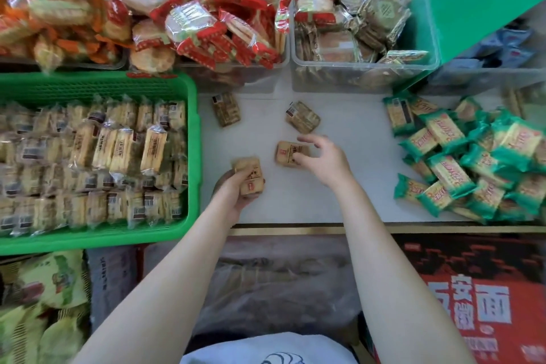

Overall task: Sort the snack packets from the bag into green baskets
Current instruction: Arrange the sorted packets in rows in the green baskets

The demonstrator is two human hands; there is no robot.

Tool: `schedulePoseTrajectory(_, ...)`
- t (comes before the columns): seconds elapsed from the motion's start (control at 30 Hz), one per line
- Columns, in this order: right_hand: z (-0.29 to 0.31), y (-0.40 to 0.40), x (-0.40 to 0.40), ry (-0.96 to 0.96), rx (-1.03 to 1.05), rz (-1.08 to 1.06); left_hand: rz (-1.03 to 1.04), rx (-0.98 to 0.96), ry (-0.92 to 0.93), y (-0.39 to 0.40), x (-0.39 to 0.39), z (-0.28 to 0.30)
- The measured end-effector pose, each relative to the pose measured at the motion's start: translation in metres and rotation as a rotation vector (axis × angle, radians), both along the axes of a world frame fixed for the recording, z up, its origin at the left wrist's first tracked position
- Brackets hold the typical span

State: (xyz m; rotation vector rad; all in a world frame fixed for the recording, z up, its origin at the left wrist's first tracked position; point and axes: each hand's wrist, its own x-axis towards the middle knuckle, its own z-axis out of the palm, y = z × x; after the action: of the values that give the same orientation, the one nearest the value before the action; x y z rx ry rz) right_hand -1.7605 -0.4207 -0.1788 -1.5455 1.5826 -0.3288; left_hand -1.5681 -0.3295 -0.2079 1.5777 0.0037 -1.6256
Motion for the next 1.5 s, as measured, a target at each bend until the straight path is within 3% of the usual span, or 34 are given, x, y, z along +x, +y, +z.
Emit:
schedulePoseTrajectory(0.13, -0.03, 0.01, 0.013, 0.284, -0.048, 0.25, 0.029, 0.007, -0.054, 0.008, 0.003, -0.011)
schedulePoseTrajectory(0.2, -0.037, 0.017, 0.015, 0.375, -0.128, 0.231, 0.038, 0.012, -0.051, 0.008, 0.003, -0.015)
schedulePoseTrajectory(0.33, -0.029, 0.04, 0.029, 0.028, -0.06, -0.107, 0.036, -0.028, -0.039, 0.004, -0.001, -0.007)
schedulePoseTrajectory(0.43, -0.016, 0.054, 0.043, -0.125, 0.015, 0.033, -0.023, -0.147, 0.037, 0.007, -0.001, -0.004)
schedulePoseTrajectory(0.53, -0.015, 0.041, 0.053, -0.209, 0.063, 0.005, 0.027, -0.173, 0.053, 0.008, 0.001, -0.005)
schedulePoseTrajectory(0.73, -0.029, -0.031, 0.091, -0.17, 0.059, -0.079, 0.306, -0.095, 0.164, 0.001, -0.005, -0.004)
schedulePoseTrajectory(0.9, -0.048, -0.07, 0.141, -0.134, 0.173, -0.054, 0.547, -0.013, -0.002, 0.003, 0.0, -0.011)
schedulePoseTrajectory(1.13, -0.055, -0.068, 0.165, 0.085, 0.132, -0.017, 0.496, -0.029, -0.016, 0.008, 0.004, -0.019)
schedulePoseTrajectory(1.33, -0.05, -0.066, 0.157, 0.046, 0.155, 0.0, 0.486, -0.033, -0.014, 0.008, 0.005, -0.019)
schedulePoseTrajectory(1.5, -0.048, -0.033, 0.125, -0.022, -0.011, -0.146, 0.461, -0.002, -0.009, 0.006, 0.006, -0.018)
